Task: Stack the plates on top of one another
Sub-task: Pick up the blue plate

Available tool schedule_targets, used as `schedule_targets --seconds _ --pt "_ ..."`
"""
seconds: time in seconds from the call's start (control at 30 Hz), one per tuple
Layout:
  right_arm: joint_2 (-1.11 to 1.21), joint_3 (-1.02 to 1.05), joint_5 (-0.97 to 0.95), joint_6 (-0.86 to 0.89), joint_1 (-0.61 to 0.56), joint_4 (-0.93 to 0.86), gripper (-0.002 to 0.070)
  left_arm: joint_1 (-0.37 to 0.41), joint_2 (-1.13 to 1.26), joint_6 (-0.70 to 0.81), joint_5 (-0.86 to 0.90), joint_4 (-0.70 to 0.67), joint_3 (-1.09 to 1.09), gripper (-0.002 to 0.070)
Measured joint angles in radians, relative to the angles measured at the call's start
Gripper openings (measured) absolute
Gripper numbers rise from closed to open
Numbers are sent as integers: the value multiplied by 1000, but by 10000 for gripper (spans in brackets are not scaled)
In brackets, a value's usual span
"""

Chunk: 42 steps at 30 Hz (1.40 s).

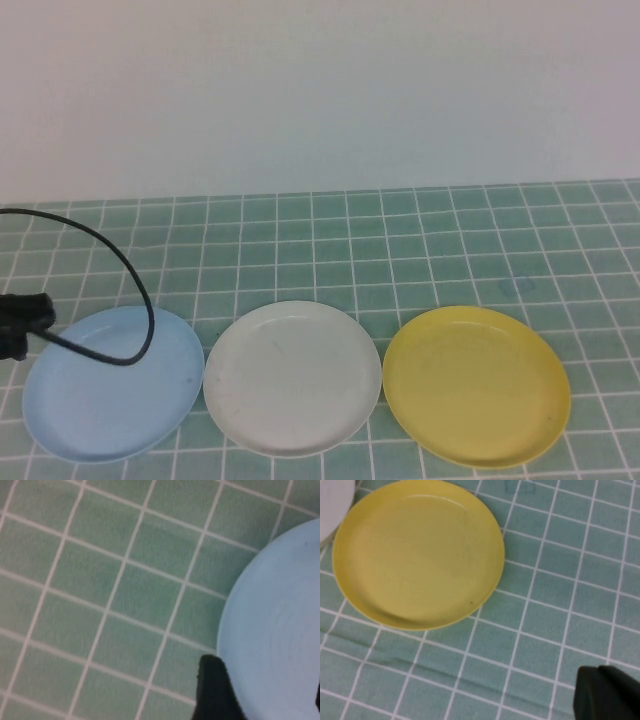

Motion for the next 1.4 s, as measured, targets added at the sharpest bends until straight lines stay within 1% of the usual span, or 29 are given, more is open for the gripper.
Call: schedule_targets --seconds 0.1,0.23,0.47,0.67,0.9,1.0,1.1,1.13,1.27,1.3,1.4 --pt "0 0 8 -7 0 35 -2 0 107 38 -2 0 -71 413" --pt "0 0 49 -13 0 81 -2 0 217 58 -2 -16 -139 411" --pt "0 0 118 -59 0 92 -2 0 333 102 1 -25 -157 376" --pt "0 0 124 -62 0 94 -2 0 388 107 -5 -15 -157 334" --pt "0 0 127 -62 0 101 -2 0 427 107 -7 -15 -166 307" --pt "0 0 127 -62 0 103 -2 0 436 104 0 -17 -168 274" --pt "0 0 127 -62 0 104 -2 0 436 104 4 -15 -168 220" --pt "0 0 127 -62 0 104 -2 0 436 104 6 -12 -168 216" --pt "0 0 137 -62 0 120 -2 0 436 105 26 1 -168 85" --pt "0 0 145 -62 0 122 -2 0 436 105 30 3 -168 71" --pt "0 0 158 -62 0 122 -2 0 436 107 33 3 -168 58"
